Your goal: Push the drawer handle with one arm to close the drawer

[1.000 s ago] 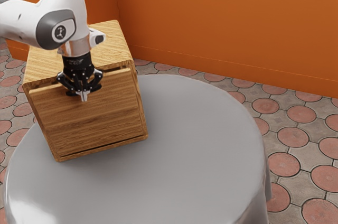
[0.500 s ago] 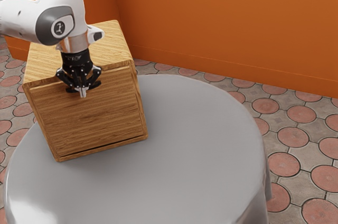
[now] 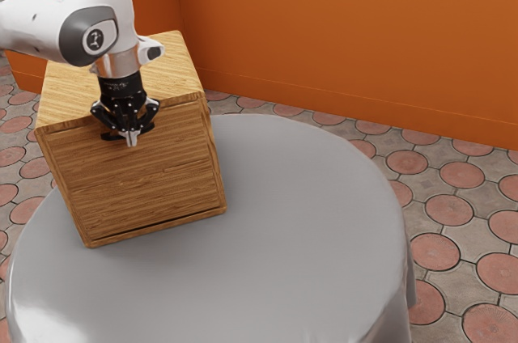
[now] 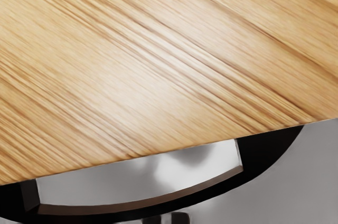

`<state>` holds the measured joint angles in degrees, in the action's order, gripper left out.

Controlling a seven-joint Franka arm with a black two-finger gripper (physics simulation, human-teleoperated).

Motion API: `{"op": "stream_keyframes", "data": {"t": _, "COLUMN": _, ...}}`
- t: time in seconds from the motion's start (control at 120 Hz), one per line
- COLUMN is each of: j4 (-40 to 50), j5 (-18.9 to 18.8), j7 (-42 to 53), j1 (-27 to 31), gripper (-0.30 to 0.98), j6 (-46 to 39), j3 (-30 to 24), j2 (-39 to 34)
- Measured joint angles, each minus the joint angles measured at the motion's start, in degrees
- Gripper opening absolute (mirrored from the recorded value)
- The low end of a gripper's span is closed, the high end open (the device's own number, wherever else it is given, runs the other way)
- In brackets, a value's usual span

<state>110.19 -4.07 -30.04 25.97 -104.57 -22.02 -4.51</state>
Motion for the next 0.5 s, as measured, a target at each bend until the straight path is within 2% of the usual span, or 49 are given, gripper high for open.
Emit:
{"op": "stream_keyframes", "data": {"t": 0.133, "j4": 0.1, "j5": 0.1, "j7": 0.3, "j1": 0.3, "gripper": -0.1, "j6": 0.1, "j3": -0.2, "j2": -0.2}}
{"op": "stream_keyframes", "data": {"t": 0.217, "j4": 3.3, "j5": 0.4, "j7": 0.2, "j1": 0.9, "gripper": -0.08, "j6": 0.3, "j3": -1.6, "j2": -3.3}}
{"op": "stream_keyframes", "data": {"t": 0.358, "j4": 13.0, "j5": 5.9, "j7": 0.0, "j1": -0.6, "gripper": 0.21, "j6": 2.2, "j3": -5.7, "j2": -18.1}}
{"op": "stream_keyframes", "data": {"t": 0.5, "j4": 10.2, "j5": 13.1, "j7": 0.1, "j1": -1.0, "gripper": 0.44, "j6": 9.6, "j3": -6.2, "j2": -22.2}}
